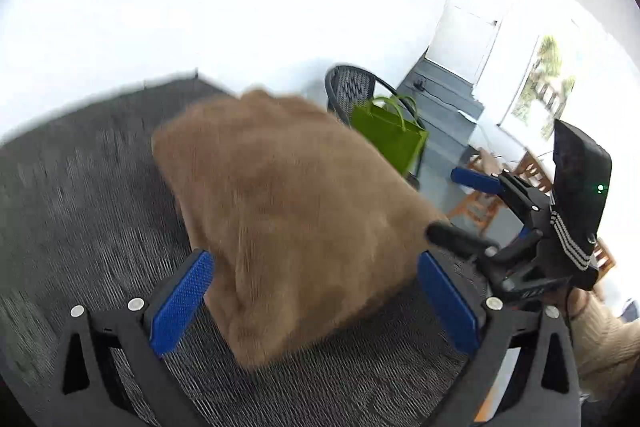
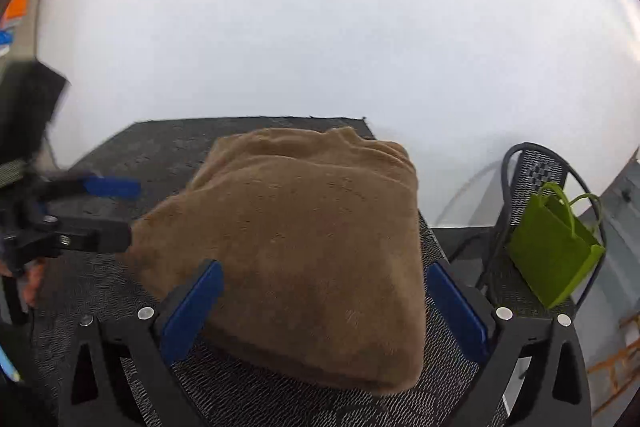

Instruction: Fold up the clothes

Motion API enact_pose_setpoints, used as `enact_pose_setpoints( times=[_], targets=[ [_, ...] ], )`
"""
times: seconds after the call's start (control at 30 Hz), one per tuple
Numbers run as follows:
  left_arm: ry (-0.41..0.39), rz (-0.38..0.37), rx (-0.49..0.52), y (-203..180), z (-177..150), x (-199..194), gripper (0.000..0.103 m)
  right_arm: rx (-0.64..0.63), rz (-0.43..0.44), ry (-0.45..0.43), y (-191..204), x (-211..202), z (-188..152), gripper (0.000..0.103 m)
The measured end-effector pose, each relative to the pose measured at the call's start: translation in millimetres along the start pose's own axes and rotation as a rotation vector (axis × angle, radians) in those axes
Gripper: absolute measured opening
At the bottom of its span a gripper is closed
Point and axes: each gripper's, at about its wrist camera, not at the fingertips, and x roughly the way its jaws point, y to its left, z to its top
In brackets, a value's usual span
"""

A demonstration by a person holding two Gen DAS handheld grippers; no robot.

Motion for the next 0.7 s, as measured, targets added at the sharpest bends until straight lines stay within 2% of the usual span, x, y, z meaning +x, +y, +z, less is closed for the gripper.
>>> enact_pose_setpoints(
  times=[0.07,0.2,0.3,0.43,0.7],
  targets=[
    [0.022,0.032,0.045,-6,0,13,0.103,-0.021,-0.002,0.028,2,14,2,0.103],
    [0.116,0.044,0.077,-1,-14,47,0.103,-0.055,0.020,0.083,10,30,-14,0.103],
    [0.171,0.023,0.056,12,-21,57,0.103,-0.110,0.021,0.120,14,39,-24,0.103],
    [0.210,0.000,0.022,19,-23,60,0.103,-0.118,-0.002,0.120,16,45,-31,0.103],
    [0.236,-0.037,-0.011,32,-29,59,0.103,-0.131,-0.010,0.116,15,40,-30,0.103]
  ],
)
